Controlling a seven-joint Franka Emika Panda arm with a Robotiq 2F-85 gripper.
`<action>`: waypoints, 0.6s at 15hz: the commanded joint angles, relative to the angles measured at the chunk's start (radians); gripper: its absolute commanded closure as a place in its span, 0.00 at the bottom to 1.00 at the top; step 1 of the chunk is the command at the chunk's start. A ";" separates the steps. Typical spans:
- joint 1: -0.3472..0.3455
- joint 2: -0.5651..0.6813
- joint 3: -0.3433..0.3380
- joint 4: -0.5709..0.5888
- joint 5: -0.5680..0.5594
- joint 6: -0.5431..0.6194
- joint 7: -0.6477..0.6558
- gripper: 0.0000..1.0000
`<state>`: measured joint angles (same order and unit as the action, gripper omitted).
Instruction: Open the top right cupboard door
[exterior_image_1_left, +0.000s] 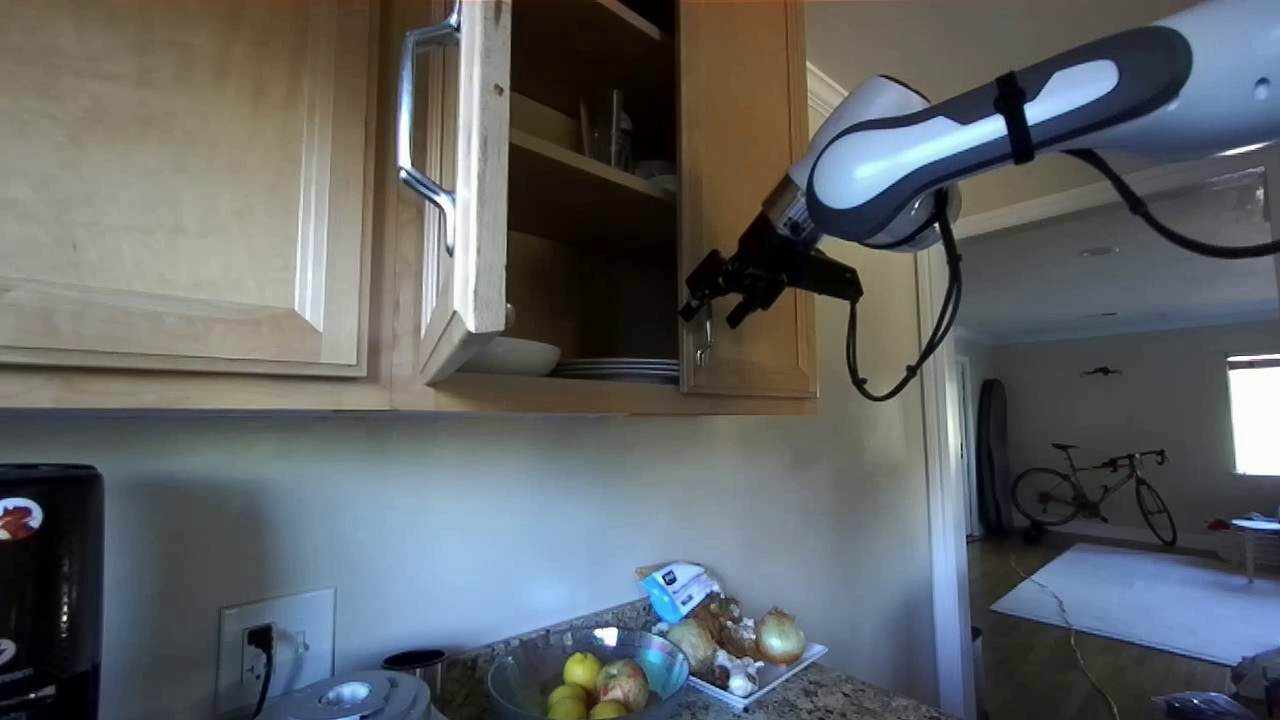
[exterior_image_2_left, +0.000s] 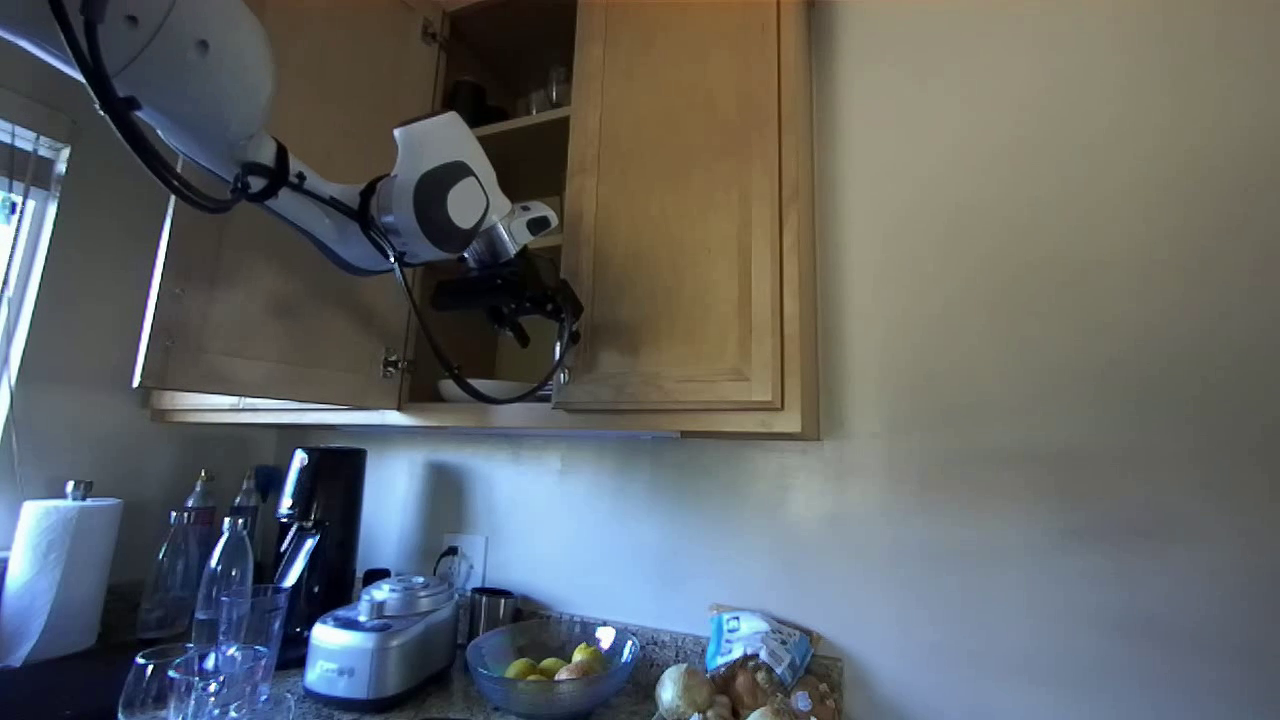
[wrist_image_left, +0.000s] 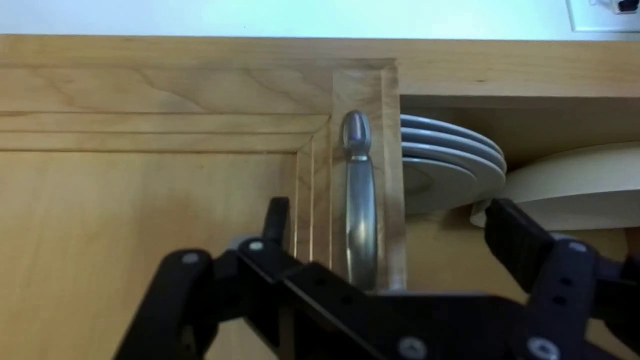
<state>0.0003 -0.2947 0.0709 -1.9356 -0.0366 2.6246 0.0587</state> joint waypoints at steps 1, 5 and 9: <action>-0.011 0.054 0.002 0.060 -0.029 -0.005 0.026 0.26; 0.000 0.077 -0.004 0.088 -0.002 -0.040 0.032 0.45; 0.006 0.073 -0.007 0.101 0.013 -0.096 0.052 0.69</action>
<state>-0.0018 -0.2234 0.0621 -1.8564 -0.0347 2.5821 0.0786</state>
